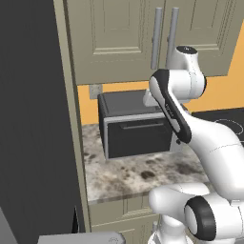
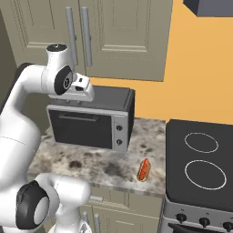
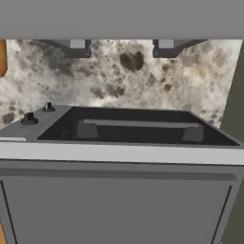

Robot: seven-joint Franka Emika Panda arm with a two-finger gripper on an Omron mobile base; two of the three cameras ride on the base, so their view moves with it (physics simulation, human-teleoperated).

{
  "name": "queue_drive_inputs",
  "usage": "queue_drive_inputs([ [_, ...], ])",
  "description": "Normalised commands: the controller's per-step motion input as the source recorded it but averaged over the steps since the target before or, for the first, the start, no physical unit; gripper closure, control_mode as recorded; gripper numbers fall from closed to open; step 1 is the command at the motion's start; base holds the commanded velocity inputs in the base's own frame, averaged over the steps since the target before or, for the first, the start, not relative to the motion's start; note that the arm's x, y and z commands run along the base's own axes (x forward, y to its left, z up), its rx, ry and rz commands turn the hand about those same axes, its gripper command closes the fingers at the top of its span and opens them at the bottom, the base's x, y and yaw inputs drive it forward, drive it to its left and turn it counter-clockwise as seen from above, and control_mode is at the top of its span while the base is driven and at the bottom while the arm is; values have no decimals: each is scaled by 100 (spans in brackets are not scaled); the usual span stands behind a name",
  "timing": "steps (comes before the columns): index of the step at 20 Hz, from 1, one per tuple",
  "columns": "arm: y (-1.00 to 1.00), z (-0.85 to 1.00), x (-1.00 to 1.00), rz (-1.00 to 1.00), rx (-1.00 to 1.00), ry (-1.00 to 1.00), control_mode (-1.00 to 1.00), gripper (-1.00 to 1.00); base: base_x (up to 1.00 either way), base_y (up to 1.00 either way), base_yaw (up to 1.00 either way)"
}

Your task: Store the hot dog in the freezer for long-term storage. Close the freezer door after placing the cooked food.

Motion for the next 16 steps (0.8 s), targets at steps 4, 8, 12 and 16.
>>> queue_drive_inputs([
  [4,-1,-4,-12,0,0,0,-100,-100,0,0,0],
  [8,-25,-12,-25,0,0,2,-100,-100,0,0,0],
  [12,-45,-16,-19,0,0,2,-100,-100,0,0,0],
  [16,-42,-17,-5,0,-3,2,-100,-100,0,0,0],
])
